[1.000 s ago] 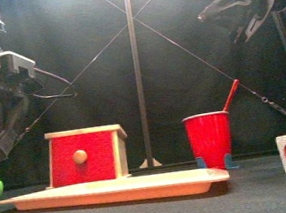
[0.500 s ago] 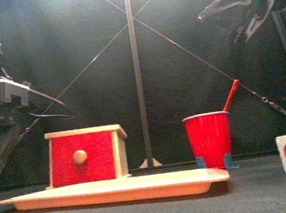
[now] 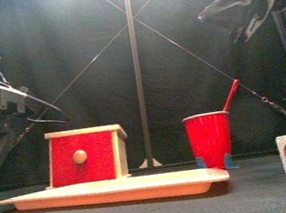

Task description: Grab corn

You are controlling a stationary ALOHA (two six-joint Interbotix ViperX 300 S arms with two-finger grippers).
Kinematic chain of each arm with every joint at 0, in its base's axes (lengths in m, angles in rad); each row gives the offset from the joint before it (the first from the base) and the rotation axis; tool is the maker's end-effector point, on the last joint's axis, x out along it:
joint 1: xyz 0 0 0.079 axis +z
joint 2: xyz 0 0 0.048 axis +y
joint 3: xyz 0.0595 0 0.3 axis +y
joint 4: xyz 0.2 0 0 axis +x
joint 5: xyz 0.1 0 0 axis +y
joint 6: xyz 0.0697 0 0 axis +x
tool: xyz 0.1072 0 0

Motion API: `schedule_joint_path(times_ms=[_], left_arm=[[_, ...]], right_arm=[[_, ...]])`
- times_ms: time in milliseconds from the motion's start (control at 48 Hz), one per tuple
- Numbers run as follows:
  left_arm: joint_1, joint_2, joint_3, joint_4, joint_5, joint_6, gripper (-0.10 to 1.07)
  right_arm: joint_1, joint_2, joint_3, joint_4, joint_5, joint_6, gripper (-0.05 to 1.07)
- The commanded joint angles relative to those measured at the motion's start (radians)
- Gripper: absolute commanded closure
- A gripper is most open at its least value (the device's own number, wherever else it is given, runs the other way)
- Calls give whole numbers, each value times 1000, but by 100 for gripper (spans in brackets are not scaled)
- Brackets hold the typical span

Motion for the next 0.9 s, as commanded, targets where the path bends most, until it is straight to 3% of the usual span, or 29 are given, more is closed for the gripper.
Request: schedule_joint_path(times_ms=[0, 188, 562, 875], left_arm=[[3, -3, -9, -14, -5, 2, 8], [2, -3, -6, -49, -21, 2, 11], [3, -8, 3, -64, -25, 5, 36], [8, -100, -8, 8, -25, 28, 37]], right_arm=[[-3, -3, -11, 3, -6, 0, 52], [-3, -3, -11, 3, -6, -2, 52], [-3, -3, -9, 3, -8, 0, 52], [-3, -3, -8, 3, -8, 0, 52]])
